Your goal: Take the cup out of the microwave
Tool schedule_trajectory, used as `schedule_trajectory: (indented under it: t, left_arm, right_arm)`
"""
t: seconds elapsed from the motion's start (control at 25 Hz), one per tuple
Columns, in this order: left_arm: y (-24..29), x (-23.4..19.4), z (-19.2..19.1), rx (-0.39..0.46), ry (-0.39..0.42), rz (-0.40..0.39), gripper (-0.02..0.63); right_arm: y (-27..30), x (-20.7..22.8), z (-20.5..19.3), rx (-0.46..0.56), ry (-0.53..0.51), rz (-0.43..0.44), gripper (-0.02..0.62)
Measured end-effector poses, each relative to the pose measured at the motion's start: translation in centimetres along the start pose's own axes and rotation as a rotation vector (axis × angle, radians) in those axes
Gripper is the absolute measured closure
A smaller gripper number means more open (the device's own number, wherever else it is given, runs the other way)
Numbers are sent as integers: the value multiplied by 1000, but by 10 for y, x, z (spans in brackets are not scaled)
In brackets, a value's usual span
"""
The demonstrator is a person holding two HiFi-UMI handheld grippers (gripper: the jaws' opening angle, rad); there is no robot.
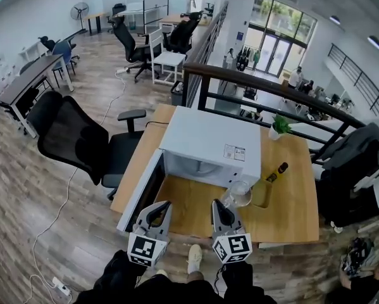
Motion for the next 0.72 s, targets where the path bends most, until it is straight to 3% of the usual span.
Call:
schedule_trajectory:
  t: [0.44,0.72]
  left_arm:
    - [-13,54,8,29,61,-149,581]
    - [-21,83,0,32,75,-228,581]
  right_arm:
    - [-95,0,2,33,4,-169,578]
    - [-139,-4,-18,27,37,-260,577]
Point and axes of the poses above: the fingertips, and each gripper's own axes: y forward along the fingers, x to its right, z out of its top, the point moved 3 cm from there along -y, backward along the fingers, and after that the axes turned 6 degrees about -x, right-handed, at the moved point
